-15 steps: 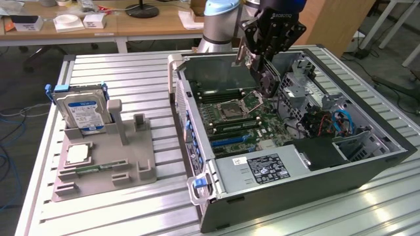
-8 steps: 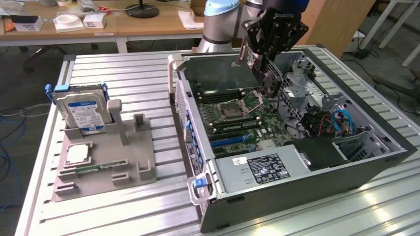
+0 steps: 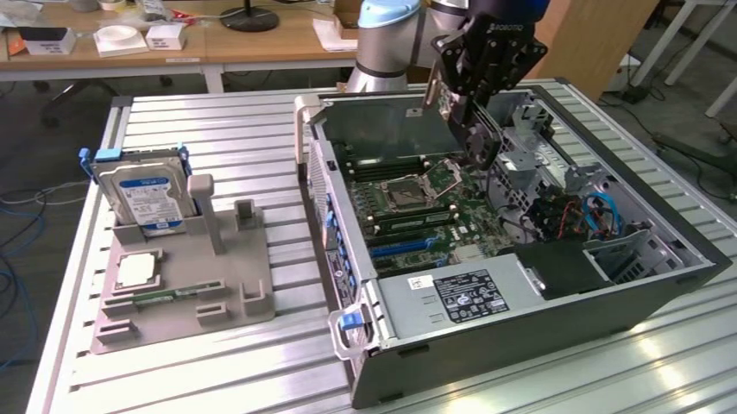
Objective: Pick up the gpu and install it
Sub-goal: 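Pick up the gpu and move the gpu toward the slot, then insert the gpu into the slot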
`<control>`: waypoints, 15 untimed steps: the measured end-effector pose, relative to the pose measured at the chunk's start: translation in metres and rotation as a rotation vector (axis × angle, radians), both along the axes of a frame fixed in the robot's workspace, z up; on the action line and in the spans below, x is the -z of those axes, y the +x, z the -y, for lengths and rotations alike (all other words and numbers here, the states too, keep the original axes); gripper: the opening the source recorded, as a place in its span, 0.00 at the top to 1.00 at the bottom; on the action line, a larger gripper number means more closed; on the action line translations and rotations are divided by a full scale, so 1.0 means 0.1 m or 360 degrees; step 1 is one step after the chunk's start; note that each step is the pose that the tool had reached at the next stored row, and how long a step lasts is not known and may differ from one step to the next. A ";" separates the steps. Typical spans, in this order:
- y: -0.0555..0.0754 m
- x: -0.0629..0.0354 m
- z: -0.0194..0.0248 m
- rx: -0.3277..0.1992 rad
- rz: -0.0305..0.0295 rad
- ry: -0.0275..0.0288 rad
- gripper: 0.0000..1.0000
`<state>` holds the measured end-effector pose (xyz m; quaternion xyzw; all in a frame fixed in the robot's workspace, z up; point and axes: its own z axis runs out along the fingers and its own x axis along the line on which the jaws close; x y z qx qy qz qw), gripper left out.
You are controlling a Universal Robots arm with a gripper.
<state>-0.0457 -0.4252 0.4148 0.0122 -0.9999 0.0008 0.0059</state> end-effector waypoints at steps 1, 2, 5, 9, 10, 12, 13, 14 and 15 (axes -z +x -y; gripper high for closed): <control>0.00 0.000 0.000 0.0000 0.00000 0.00000 0.74; 0.00 0.000 0.000 0.0000 -0.00001 0.00000 0.74; 0.01 0.000 0.000 -0.0001 -0.00003 0.00000 0.74; 0.01 0.001 -0.001 -0.0043 -0.00001 0.00023 0.74; 0.01 0.001 -0.001 -0.0053 0.00000 0.00027 0.74; 0.01 0.000 0.000 -0.0074 -0.00002 0.00030 0.74; 0.01 0.001 0.000 -0.0084 -0.00001 0.00031 0.74; 0.01 0.001 0.001 -0.0095 -0.00002 0.00030 0.74; 0.01 0.001 0.001 -0.0105 -0.00002 0.00030 0.74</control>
